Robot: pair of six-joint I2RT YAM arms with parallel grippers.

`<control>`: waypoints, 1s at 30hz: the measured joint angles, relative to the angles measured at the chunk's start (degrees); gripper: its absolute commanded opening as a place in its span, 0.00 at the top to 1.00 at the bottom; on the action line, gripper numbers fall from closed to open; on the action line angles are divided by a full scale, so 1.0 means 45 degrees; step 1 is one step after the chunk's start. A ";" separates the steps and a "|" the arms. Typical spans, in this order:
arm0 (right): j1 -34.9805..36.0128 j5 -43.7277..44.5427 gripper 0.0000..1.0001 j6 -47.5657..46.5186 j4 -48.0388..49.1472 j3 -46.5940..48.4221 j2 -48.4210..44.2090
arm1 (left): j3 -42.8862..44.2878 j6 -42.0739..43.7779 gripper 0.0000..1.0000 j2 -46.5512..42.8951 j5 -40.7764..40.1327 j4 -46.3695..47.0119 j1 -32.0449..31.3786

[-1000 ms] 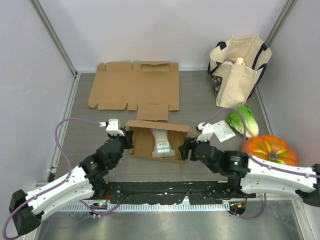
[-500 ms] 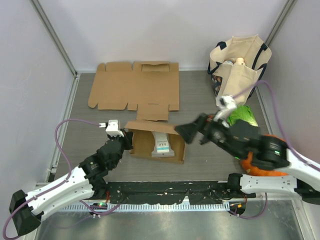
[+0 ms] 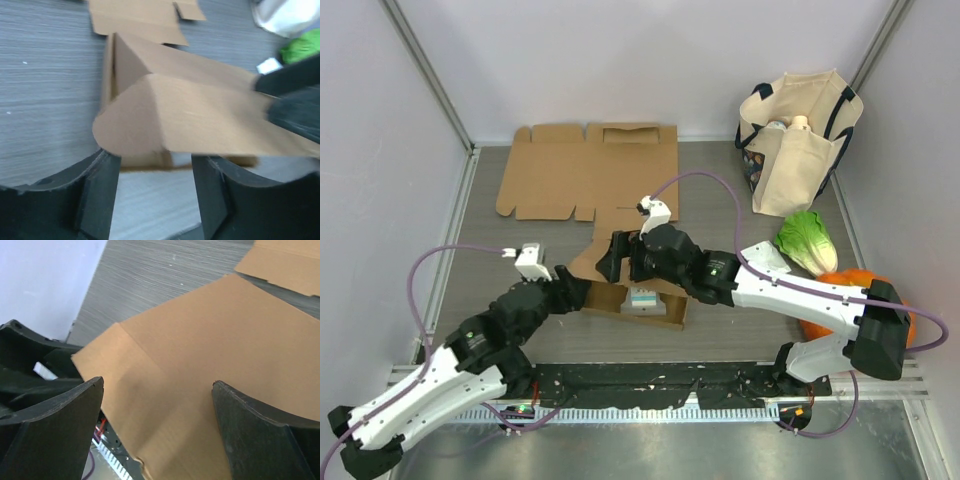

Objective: Fold the paper box

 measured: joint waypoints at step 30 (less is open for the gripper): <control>-0.0194 -0.0267 0.03 0.1030 0.0010 -0.6222 -0.5319 | 0.1579 -0.0729 0.68 0.6275 0.4206 0.0806 -0.0034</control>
